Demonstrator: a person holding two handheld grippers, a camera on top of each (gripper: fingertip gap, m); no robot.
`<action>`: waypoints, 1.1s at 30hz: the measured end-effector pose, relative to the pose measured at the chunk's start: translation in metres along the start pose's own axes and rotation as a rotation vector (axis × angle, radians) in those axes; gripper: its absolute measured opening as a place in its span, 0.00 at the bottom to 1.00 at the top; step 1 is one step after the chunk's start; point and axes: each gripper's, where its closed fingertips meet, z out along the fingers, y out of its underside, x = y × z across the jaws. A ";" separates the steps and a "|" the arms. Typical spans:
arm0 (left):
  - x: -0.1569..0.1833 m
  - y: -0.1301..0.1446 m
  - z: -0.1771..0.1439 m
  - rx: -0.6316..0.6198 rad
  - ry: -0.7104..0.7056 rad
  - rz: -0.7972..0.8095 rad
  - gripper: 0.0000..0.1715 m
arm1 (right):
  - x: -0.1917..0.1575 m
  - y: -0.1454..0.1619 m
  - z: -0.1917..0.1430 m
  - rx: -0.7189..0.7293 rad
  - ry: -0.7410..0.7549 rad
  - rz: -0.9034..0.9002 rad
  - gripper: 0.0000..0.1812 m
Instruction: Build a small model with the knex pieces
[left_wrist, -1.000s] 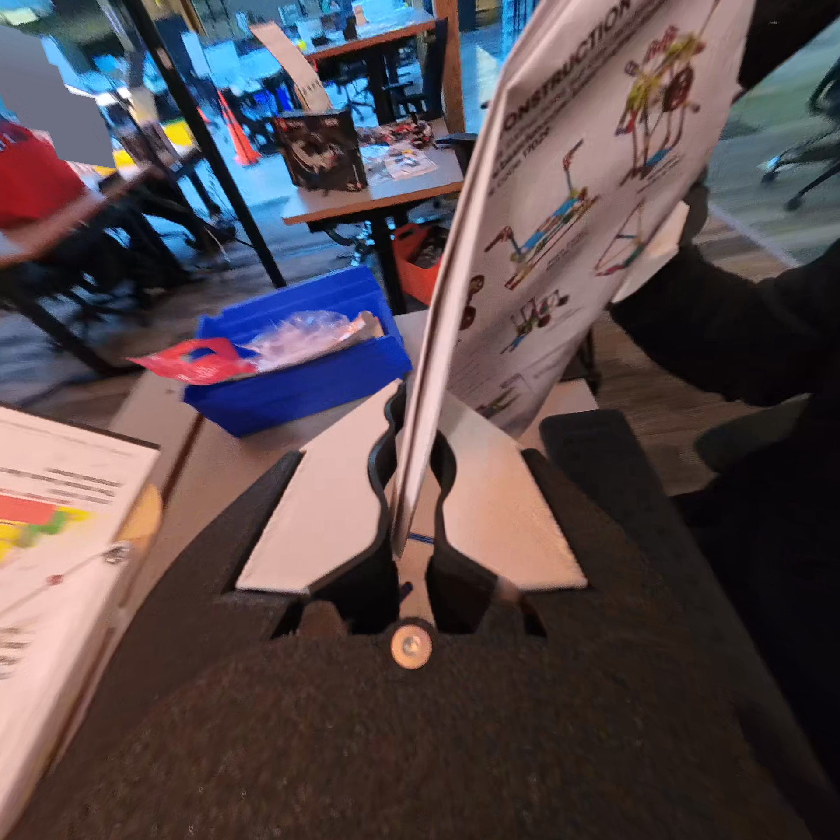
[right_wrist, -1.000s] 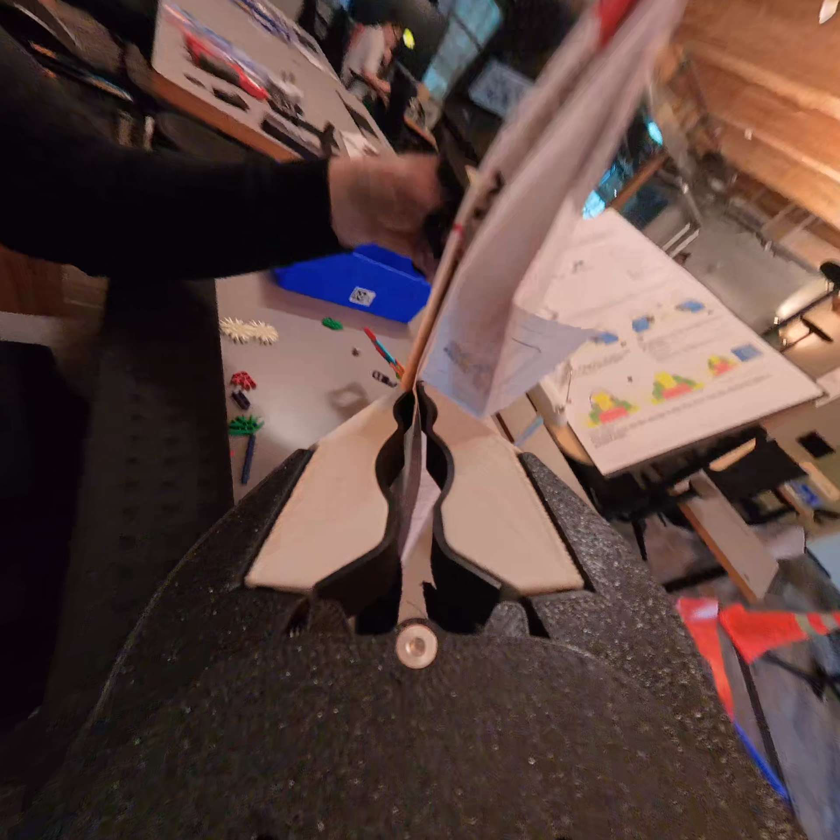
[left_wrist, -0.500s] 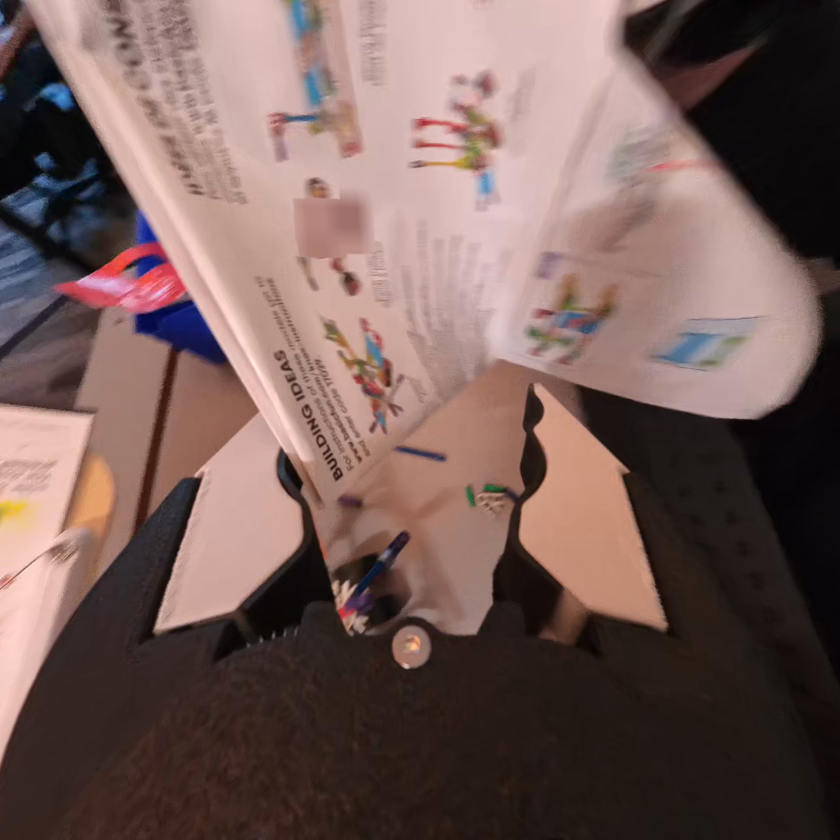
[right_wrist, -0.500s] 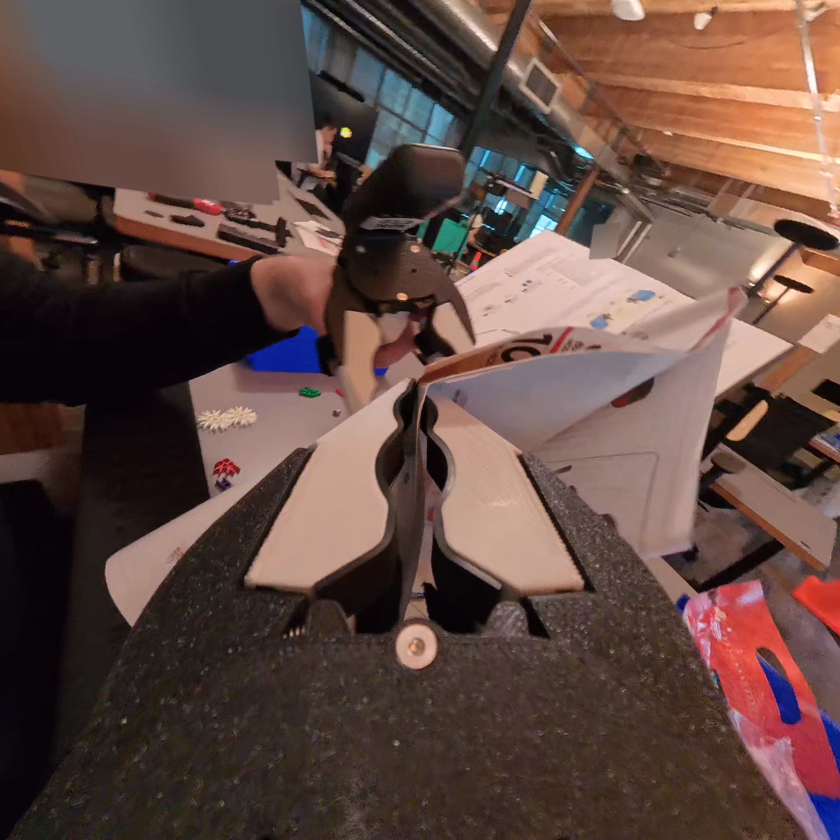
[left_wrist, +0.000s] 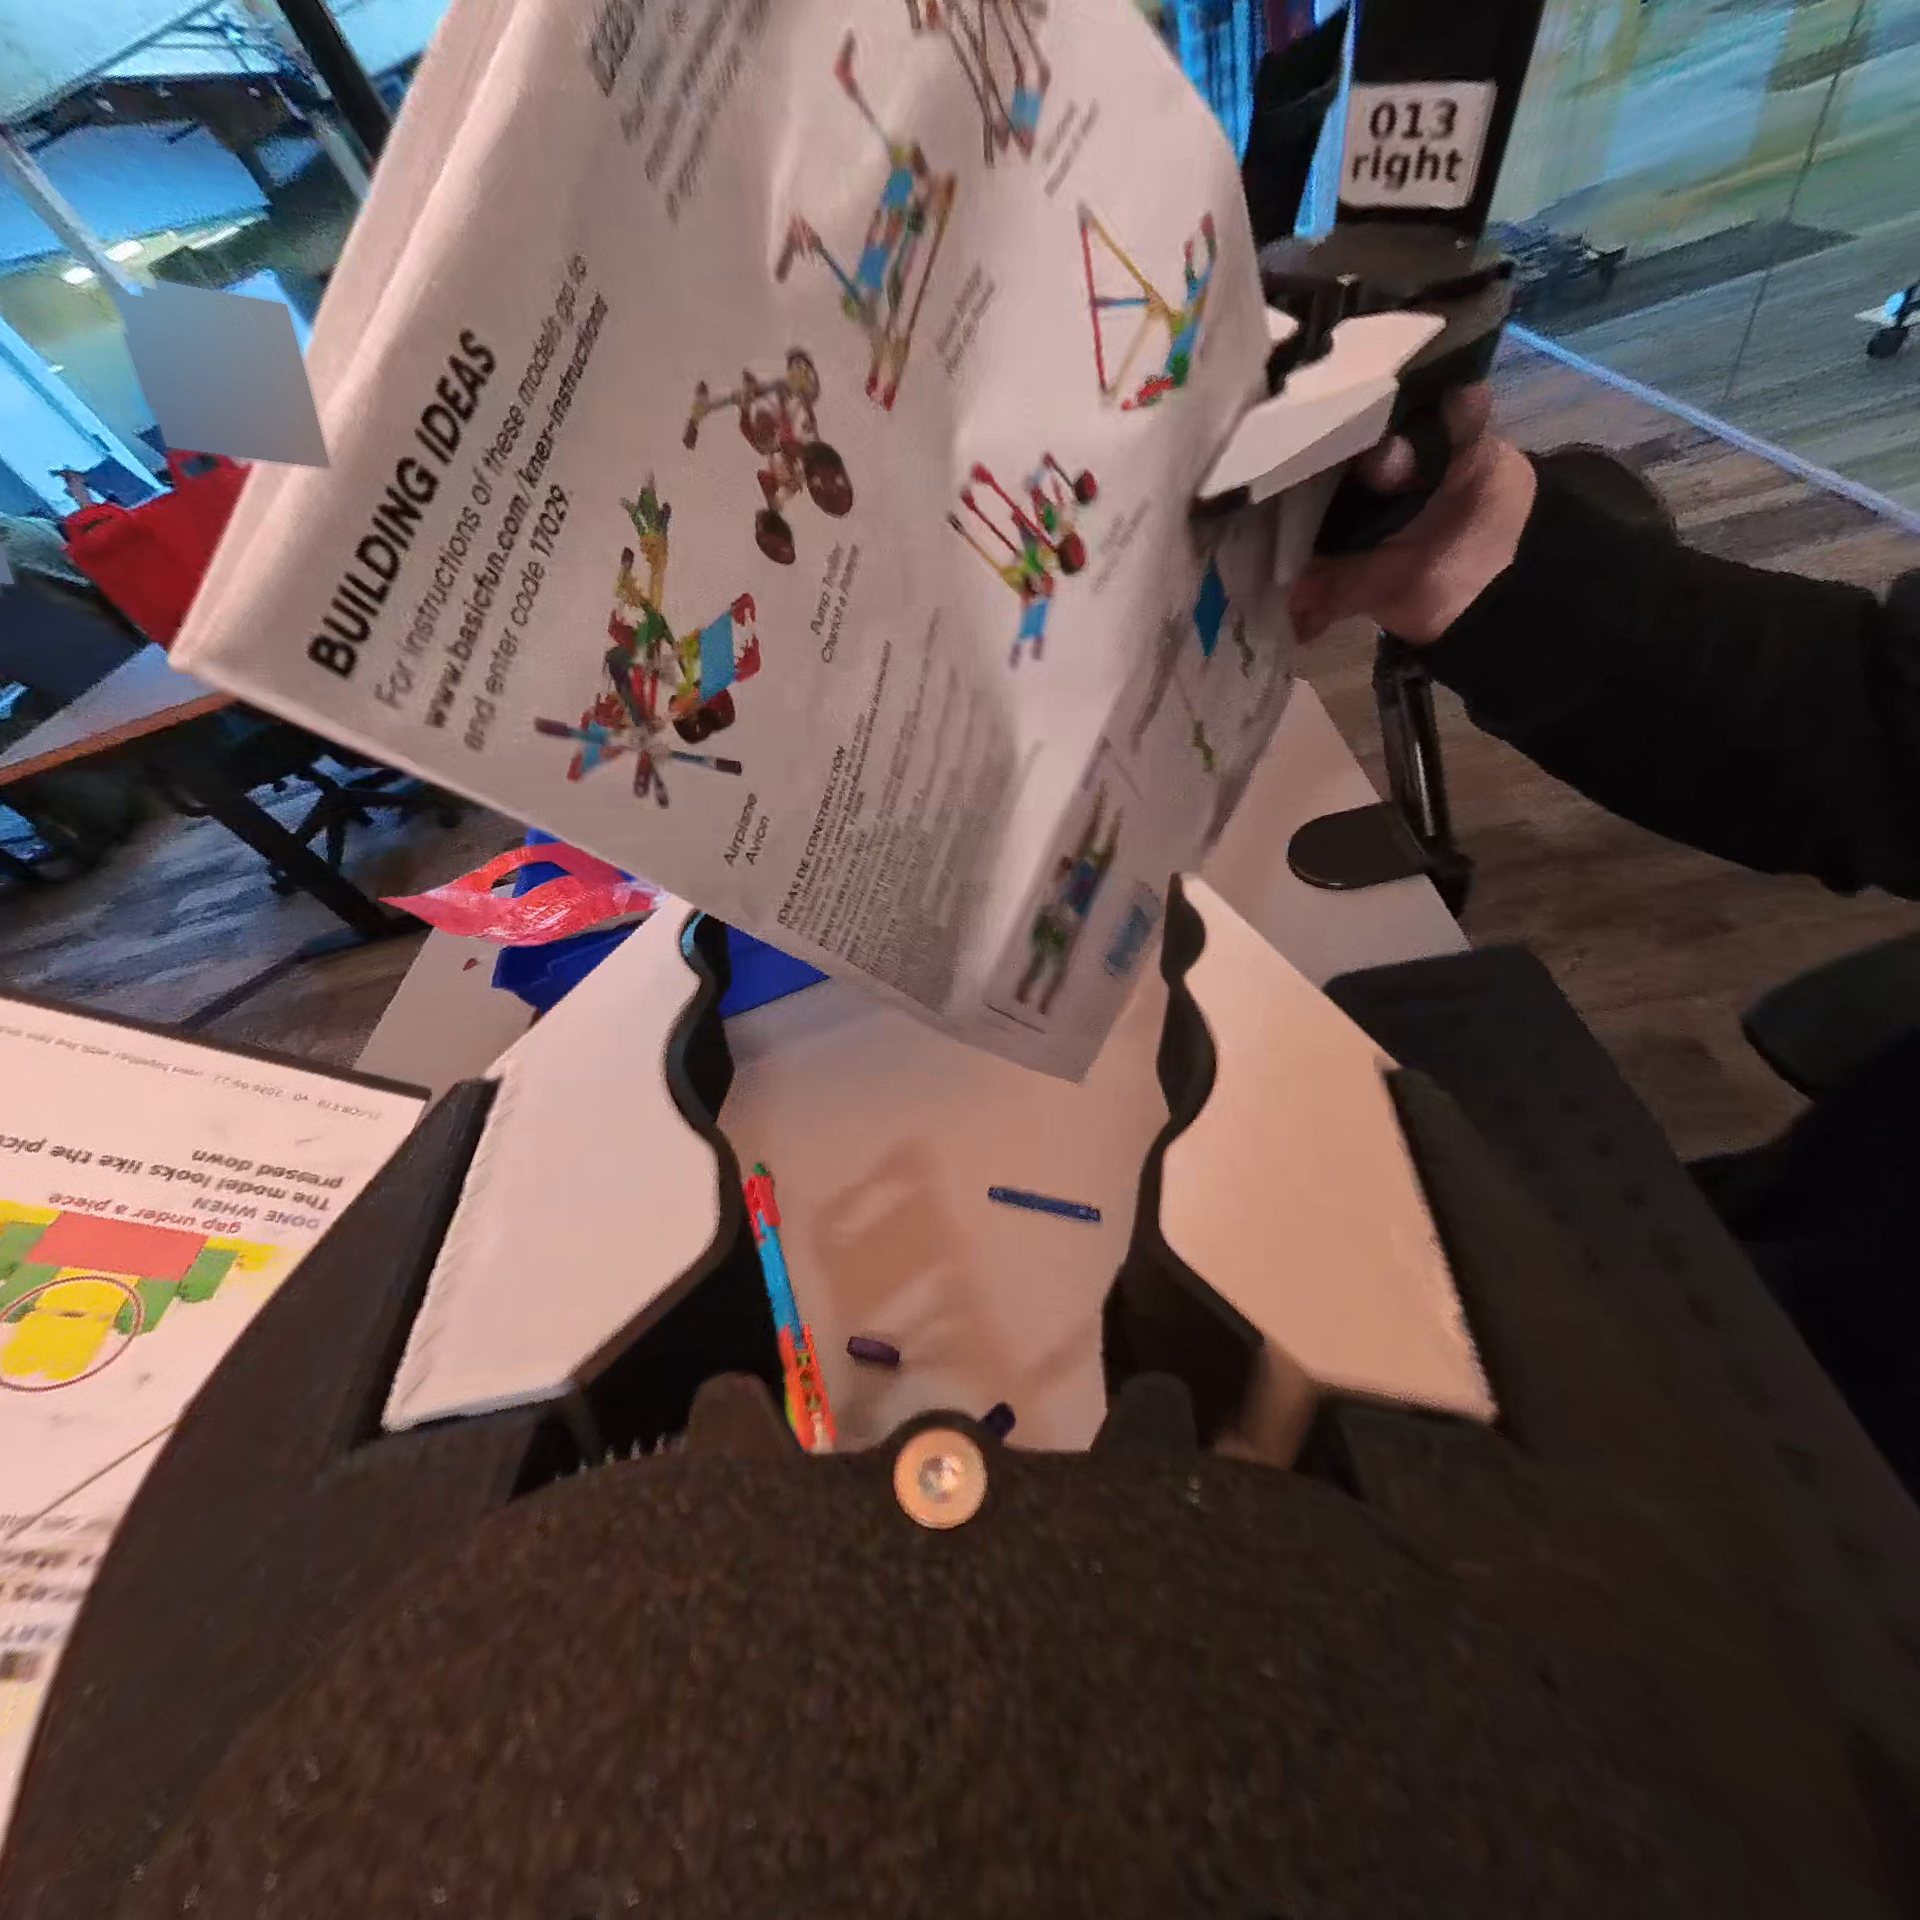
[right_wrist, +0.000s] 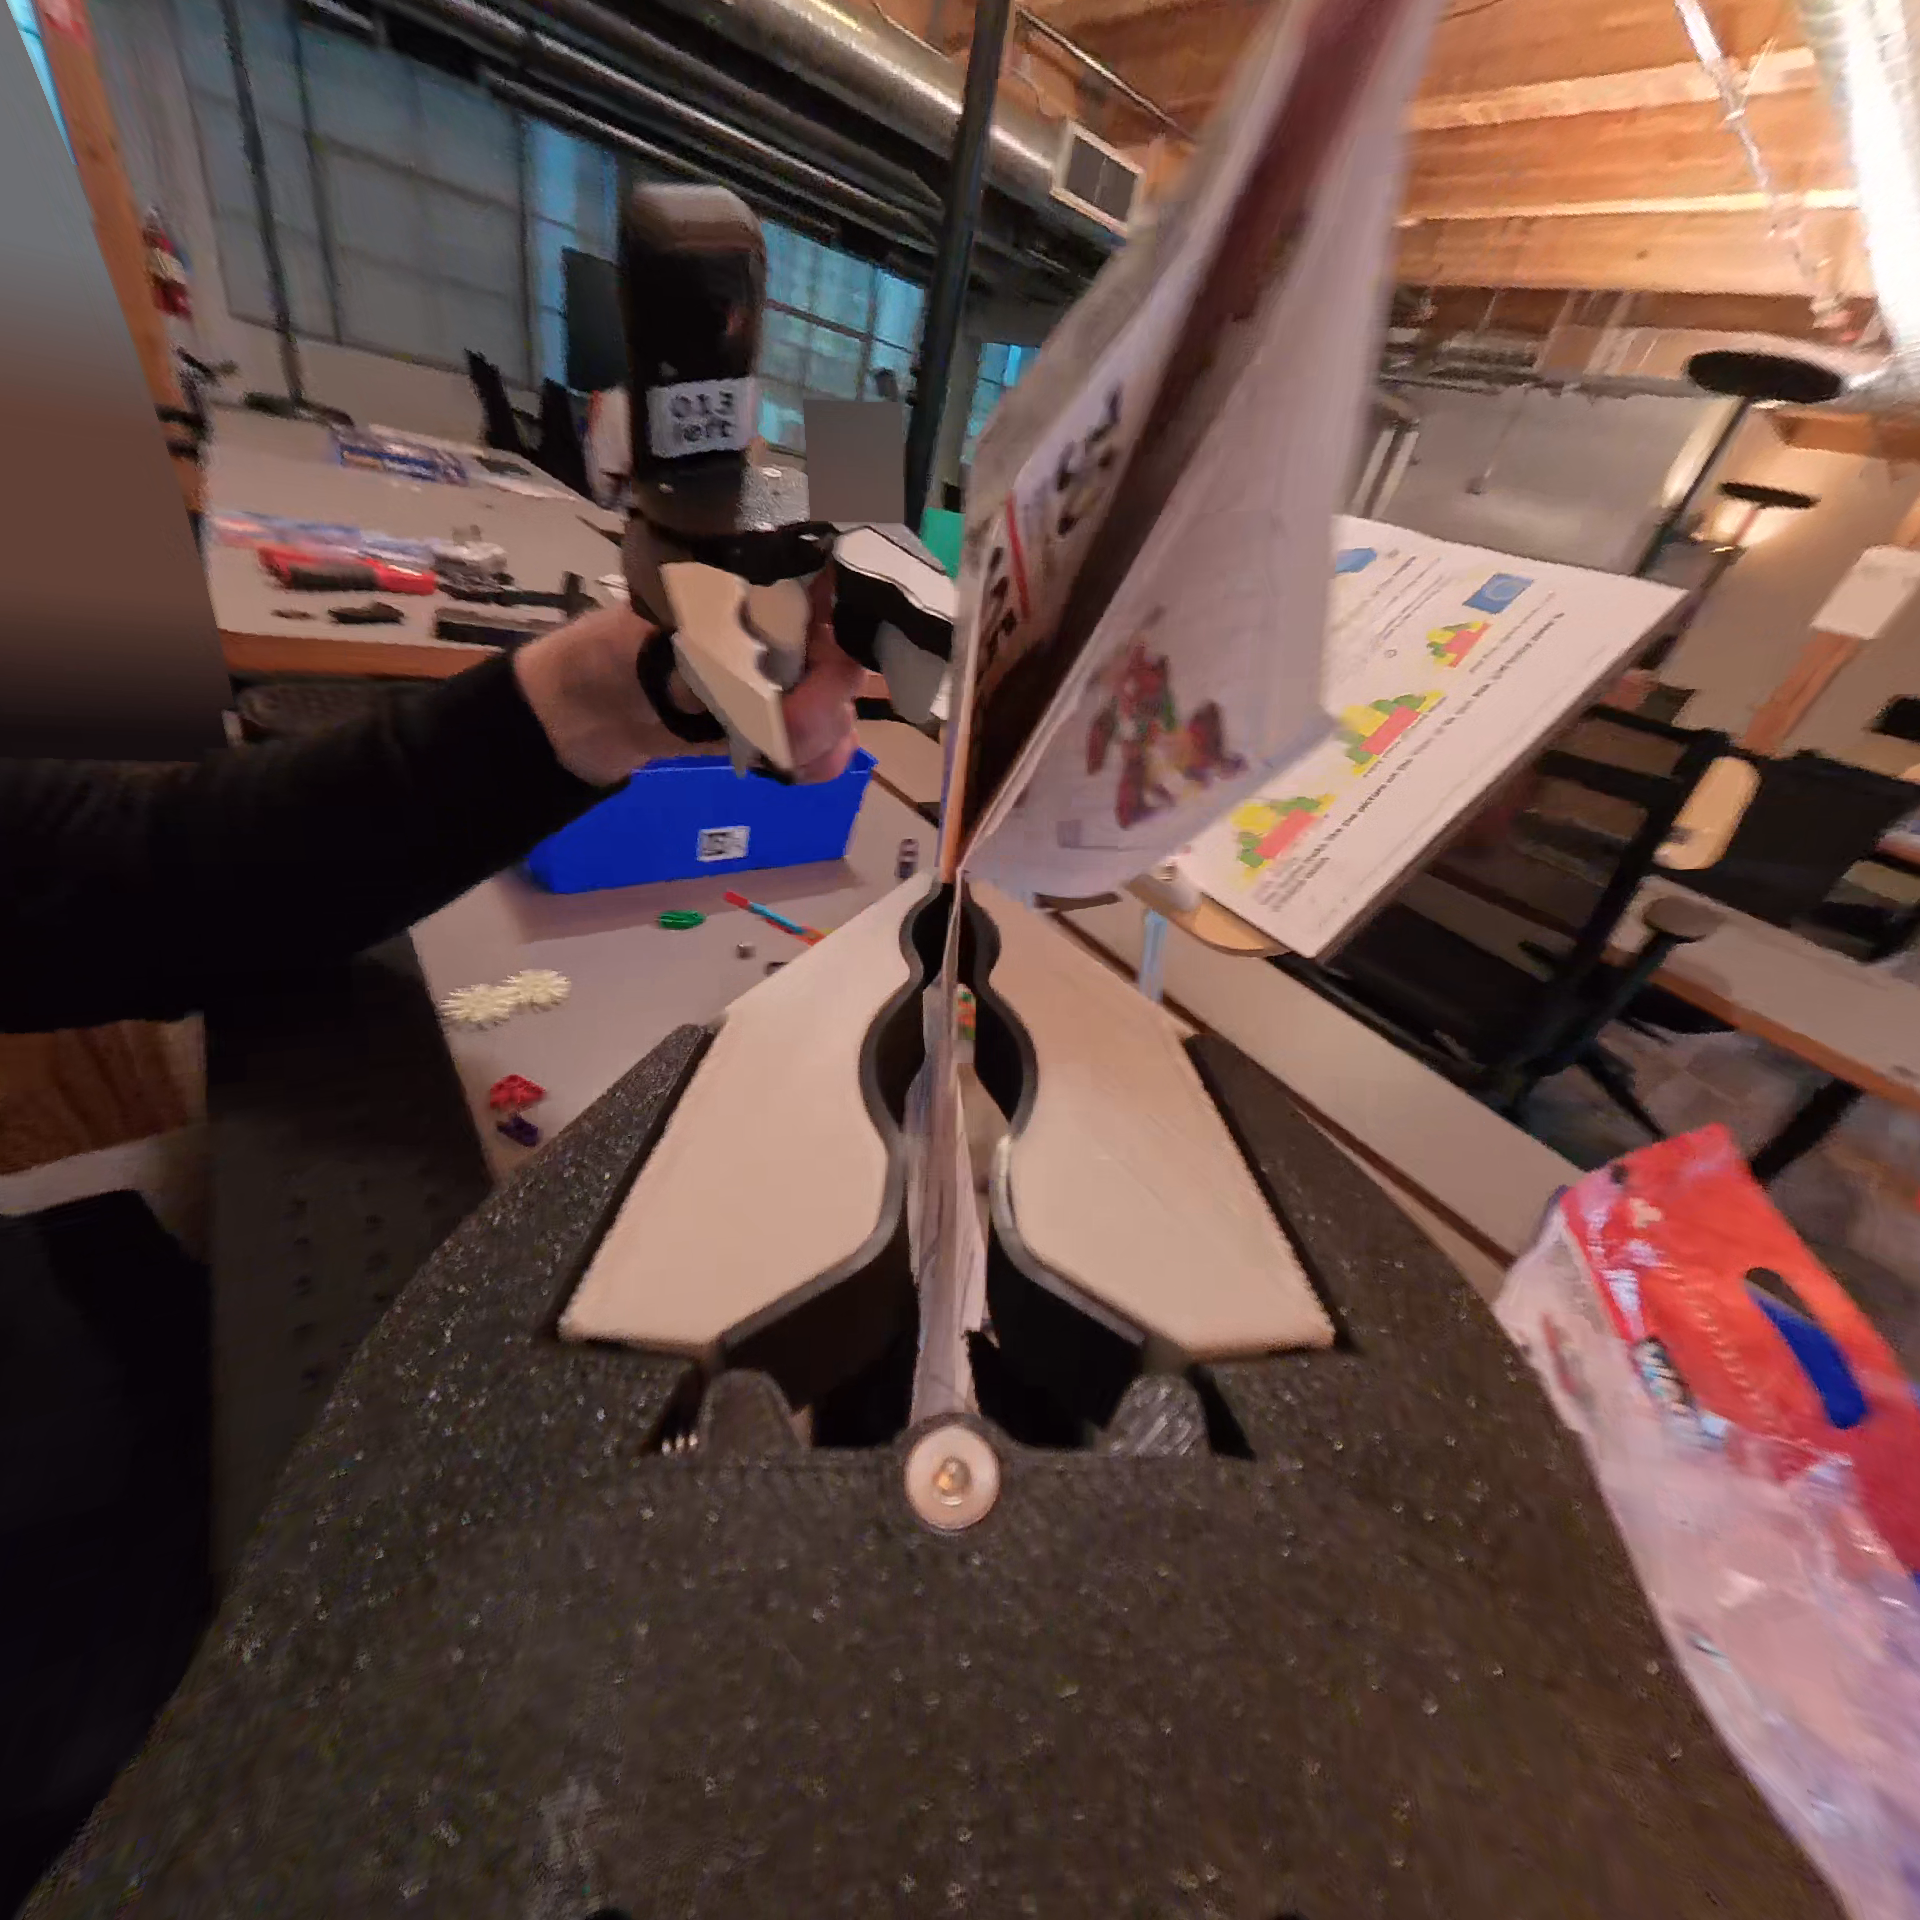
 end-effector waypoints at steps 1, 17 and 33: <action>-0.001 -0.001 0.005 0.017 0.001 -0.028 0.48 | 0.000 0.002 -0.003 0.004 -0.017 0.012 0.00; -0.005 0.084 0.083 -0.342 -0.193 -0.275 0.42 | 0.059 0.164 -0.044 -0.356 0.157 0.559 0.00; 0.000 0.098 0.054 -0.544 -0.581 0.005 0.81 | 0.082 0.182 -0.063 -0.840 0.510 -0.048 0.59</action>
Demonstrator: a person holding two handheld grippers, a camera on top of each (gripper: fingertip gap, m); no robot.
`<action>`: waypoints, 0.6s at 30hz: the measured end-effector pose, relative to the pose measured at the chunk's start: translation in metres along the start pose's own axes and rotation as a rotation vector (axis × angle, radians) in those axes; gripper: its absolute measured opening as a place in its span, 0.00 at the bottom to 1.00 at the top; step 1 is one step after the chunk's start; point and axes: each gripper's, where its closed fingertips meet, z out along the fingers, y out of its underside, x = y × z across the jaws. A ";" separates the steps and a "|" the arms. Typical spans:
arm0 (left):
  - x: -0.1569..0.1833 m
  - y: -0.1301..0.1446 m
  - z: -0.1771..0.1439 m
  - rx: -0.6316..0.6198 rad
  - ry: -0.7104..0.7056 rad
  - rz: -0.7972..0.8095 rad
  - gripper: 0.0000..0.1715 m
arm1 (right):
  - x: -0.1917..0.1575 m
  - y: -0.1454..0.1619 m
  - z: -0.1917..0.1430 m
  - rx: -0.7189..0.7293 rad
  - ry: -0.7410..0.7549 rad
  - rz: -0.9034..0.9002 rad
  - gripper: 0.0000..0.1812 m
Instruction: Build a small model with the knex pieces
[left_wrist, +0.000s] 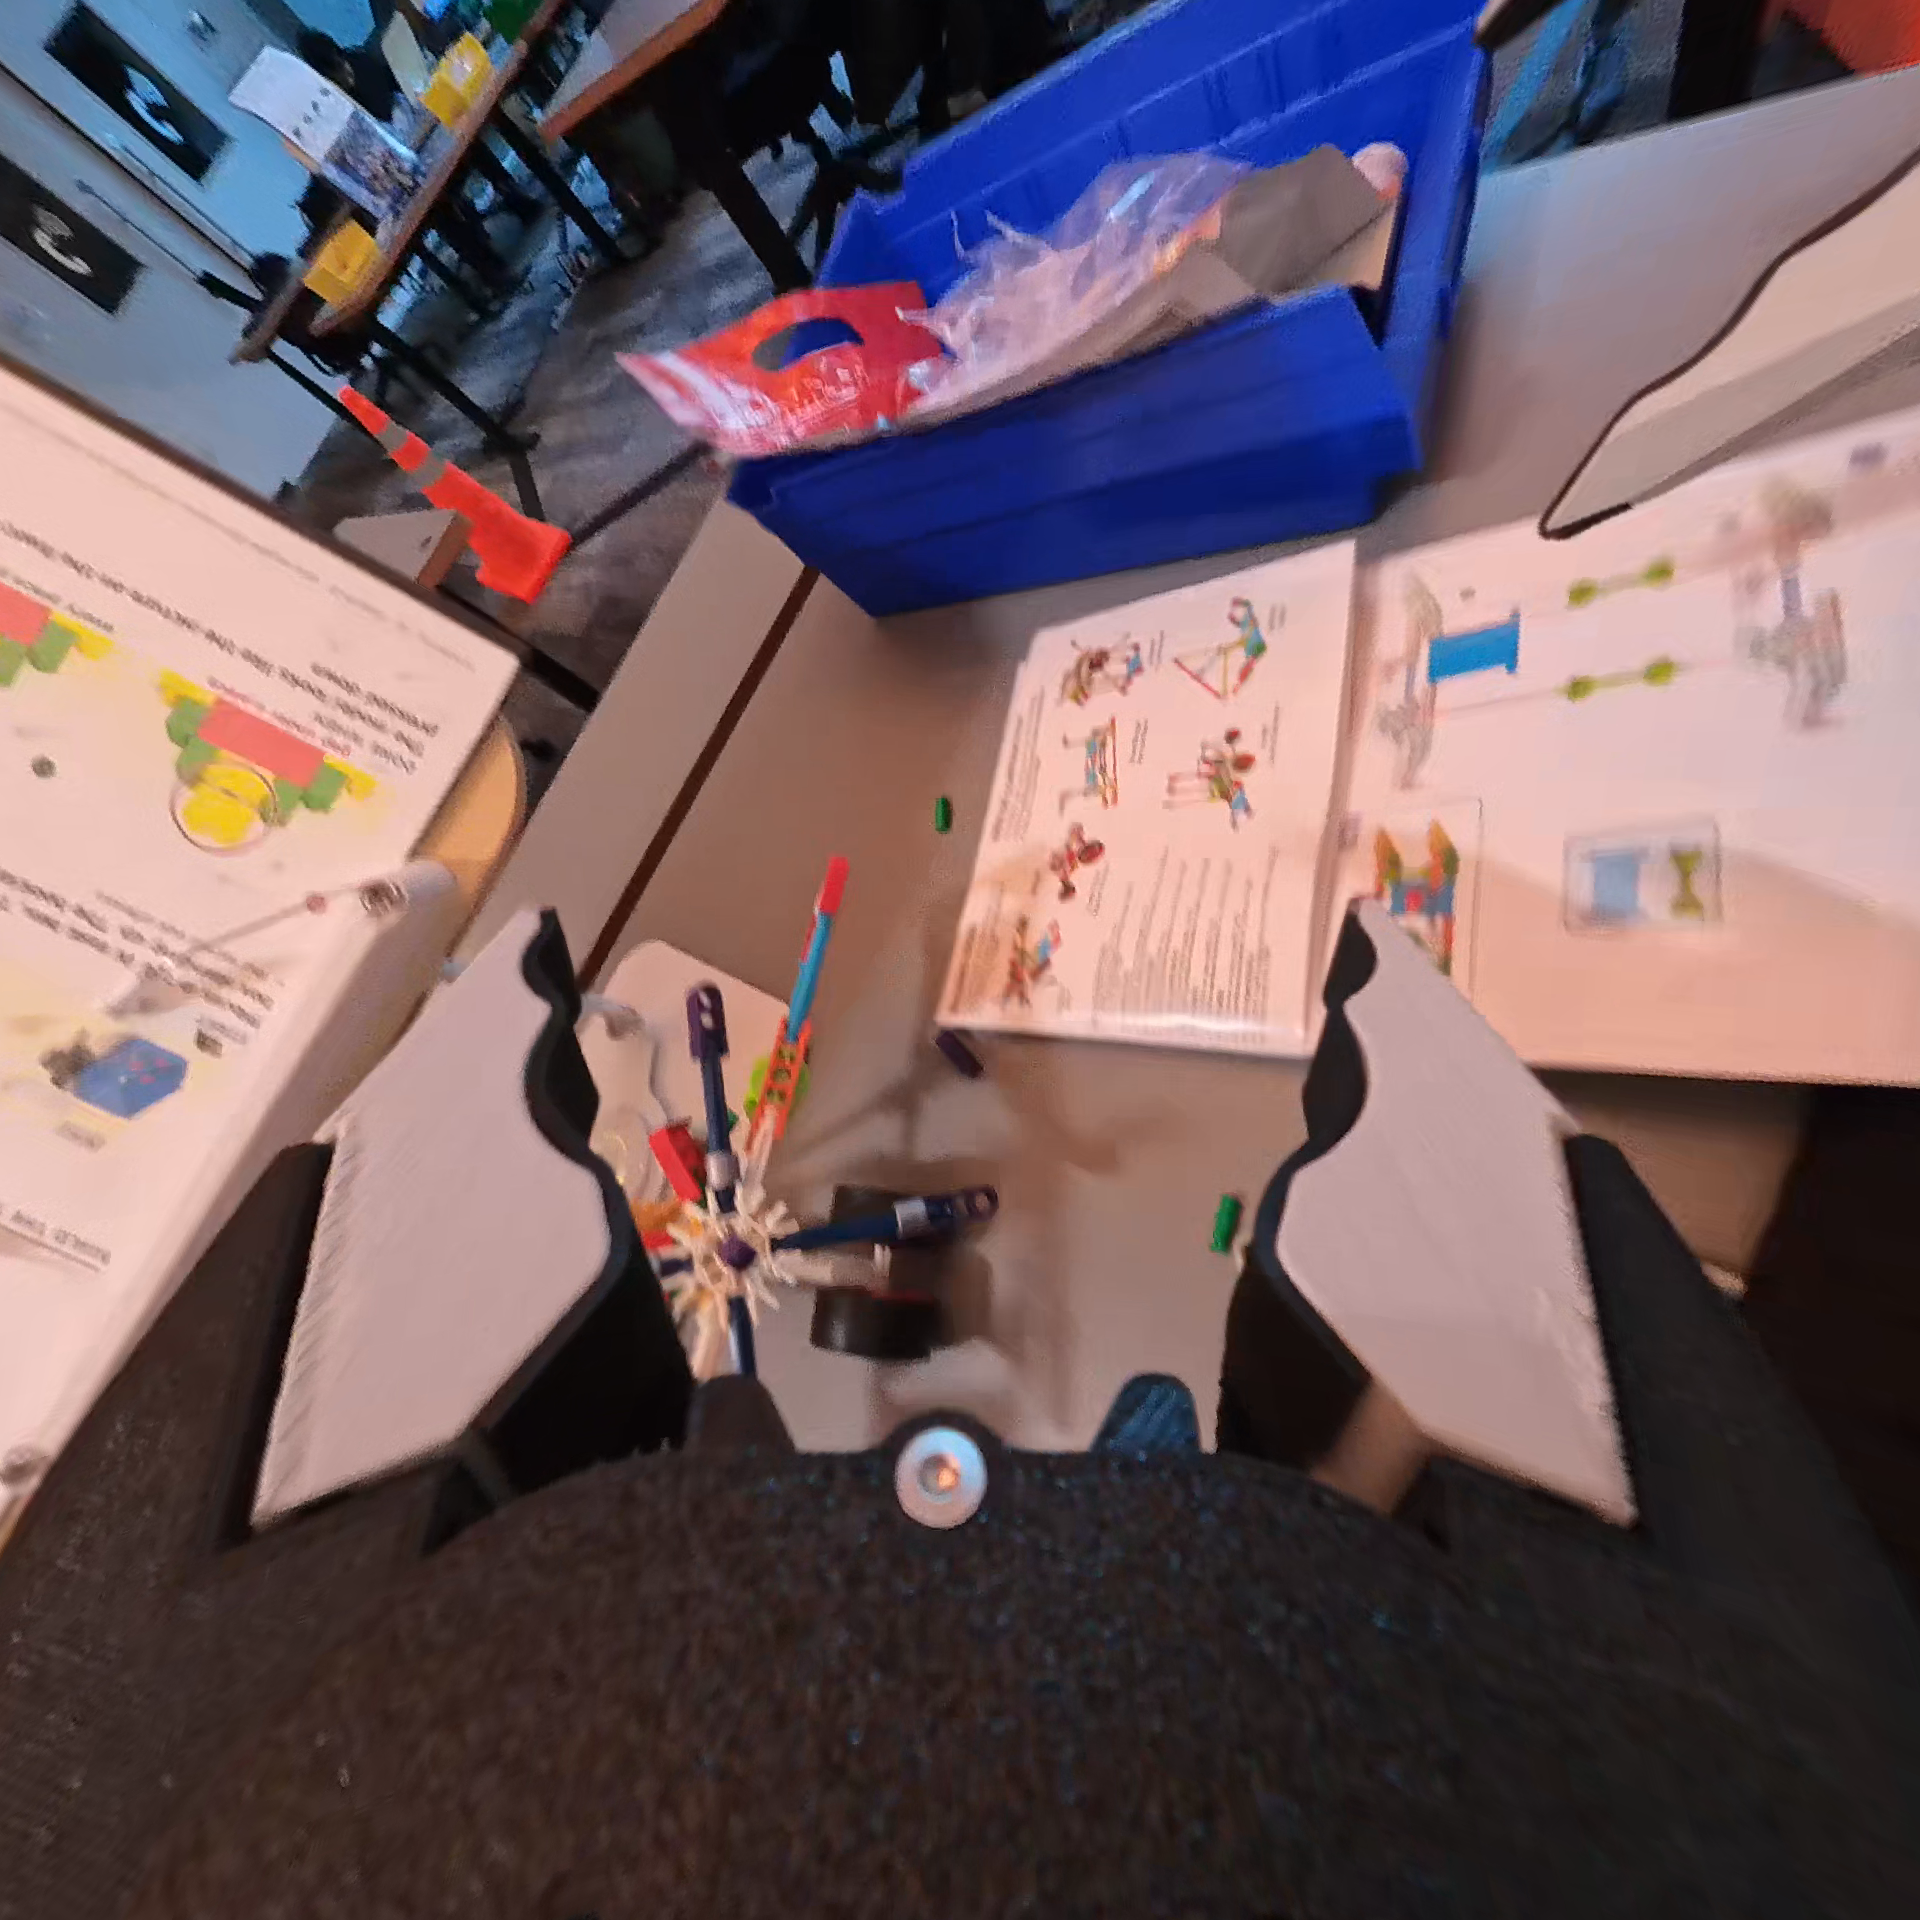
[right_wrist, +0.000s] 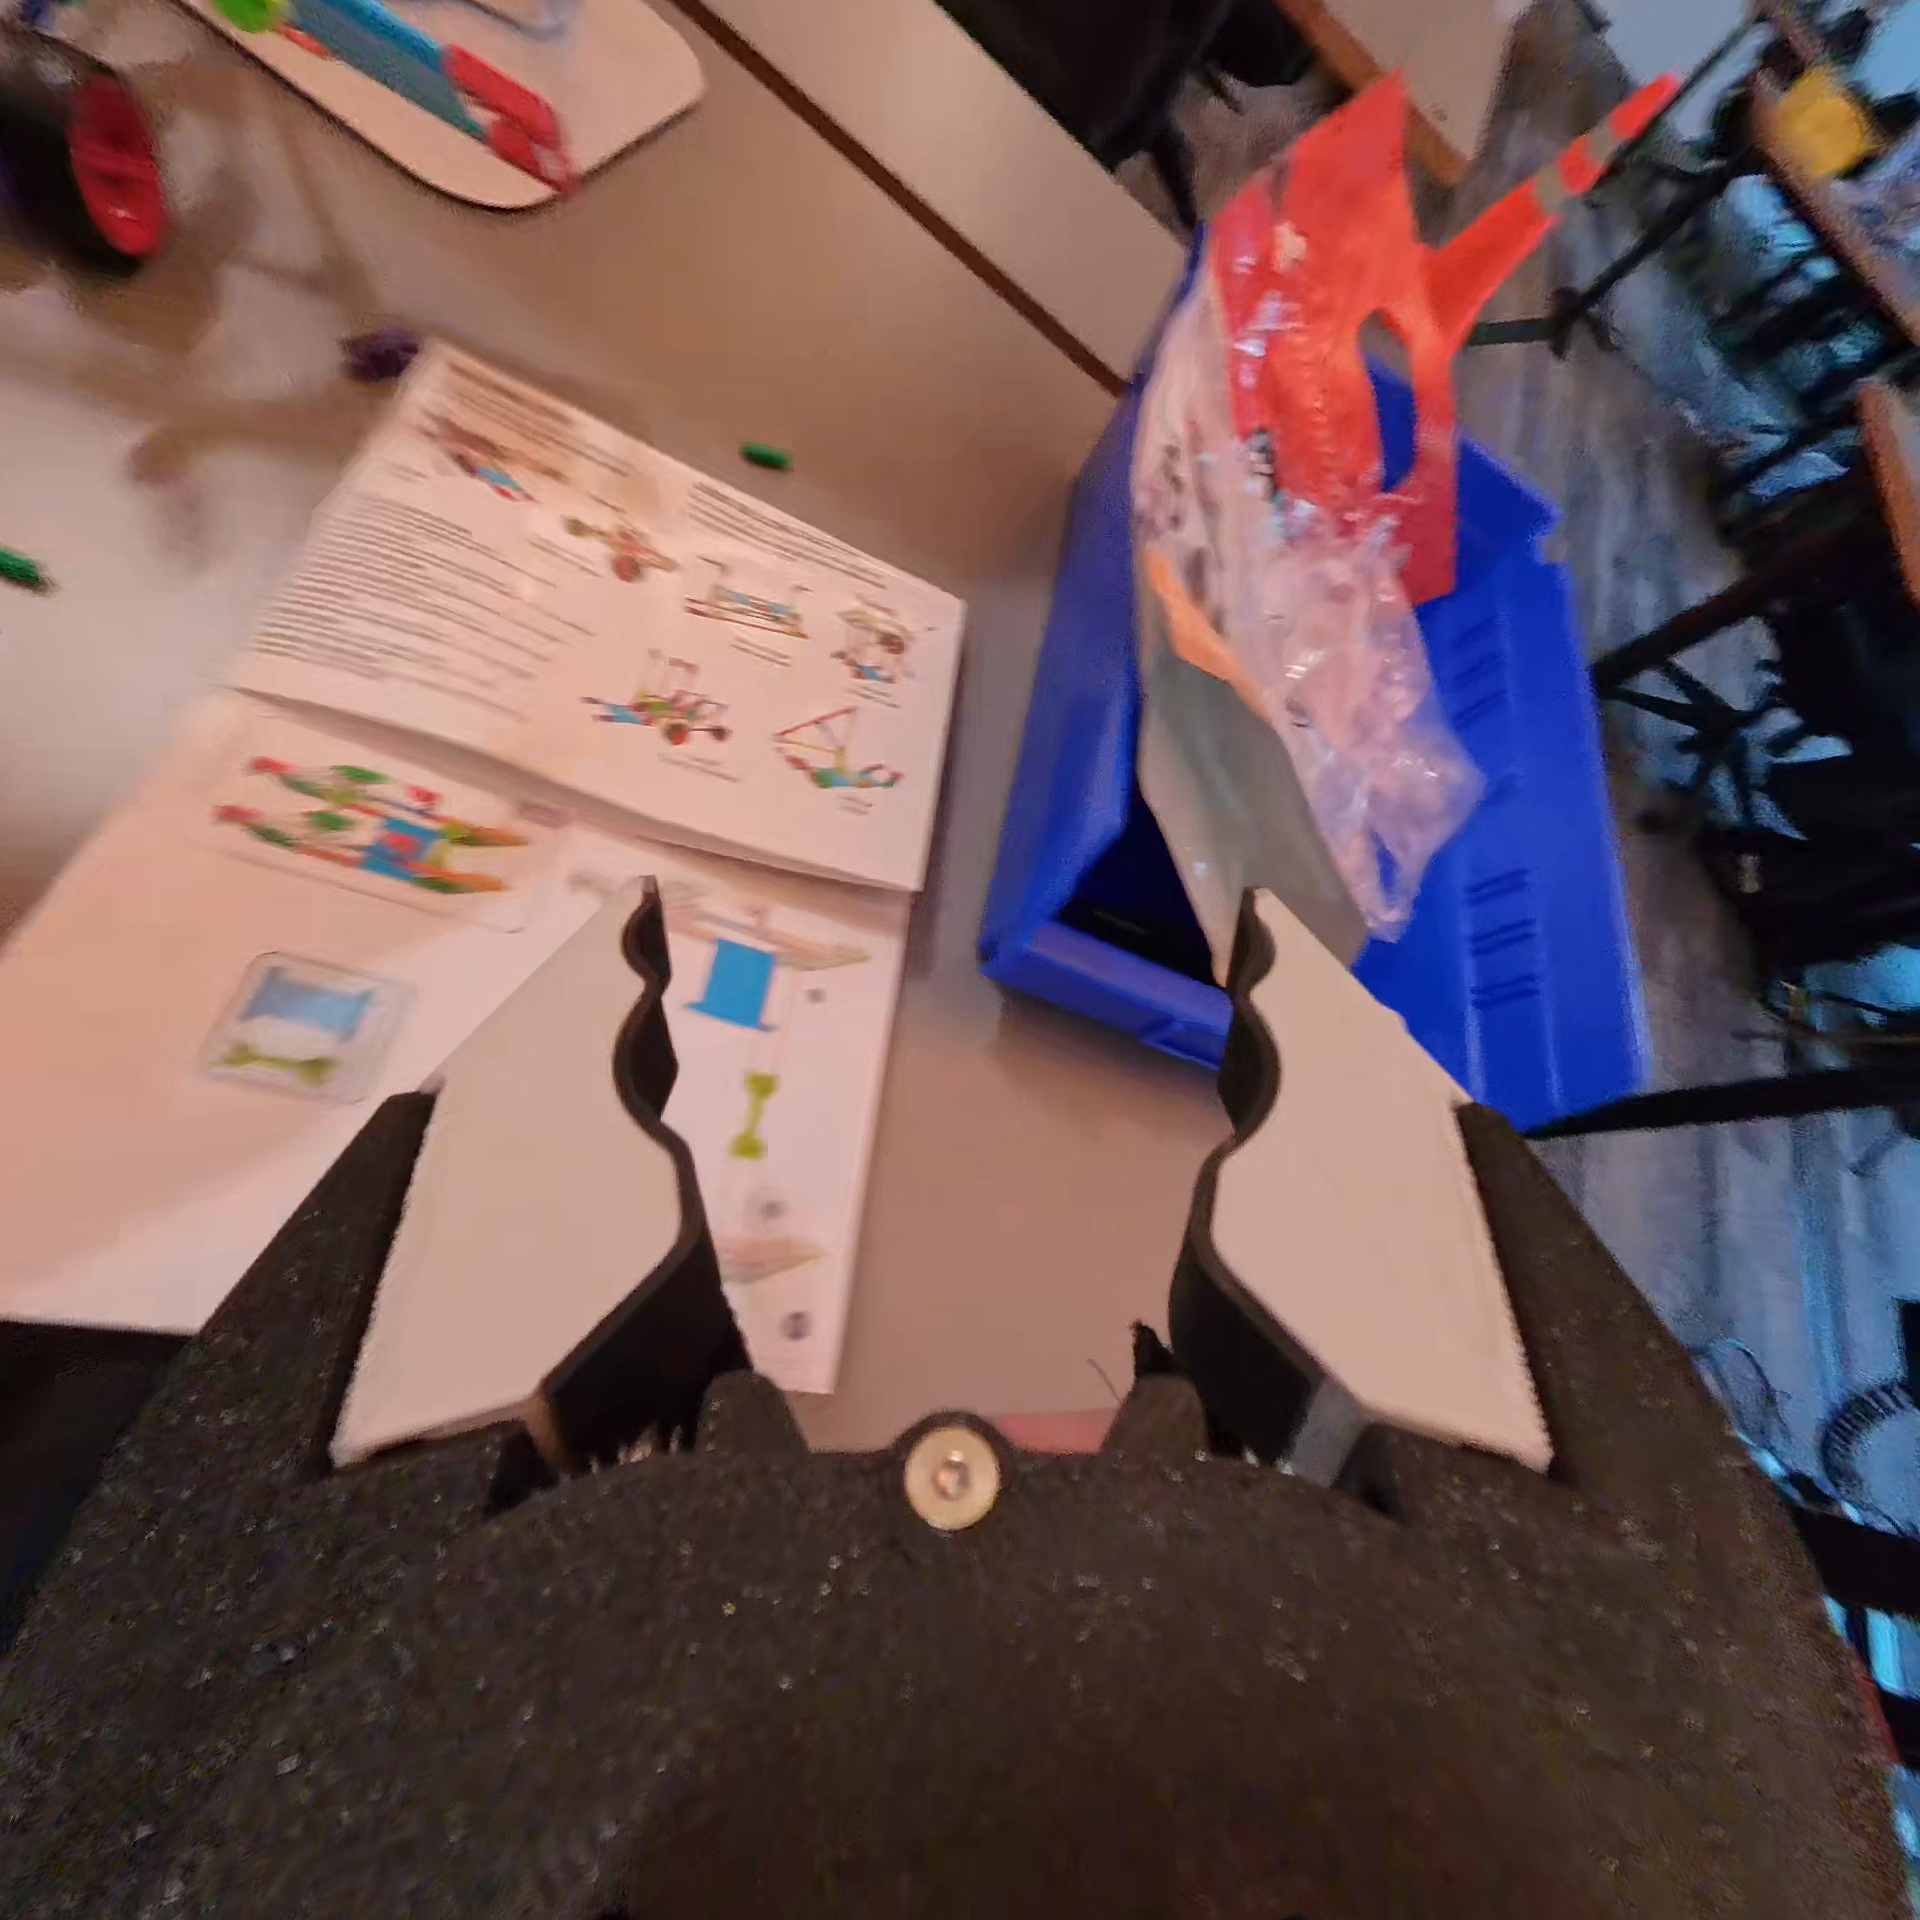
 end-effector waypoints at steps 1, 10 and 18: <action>0.004 0.009 -0.004 -0.019 0.021 -0.014 0.81 | -0.012 -0.005 0.001 0.008 -0.053 -0.001 0.62; 0.011 0.129 -0.049 -0.196 0.178 -0.251 0.55 | -0.109 -0.024 0.053 -0.047 -0.397 0.073 0.66; 0.009 0.222 -0.035 -0.329 0.236 -0.405 0.55 | -0.146 -0.004 0.112 -0.195 -0.461 0.080 0.65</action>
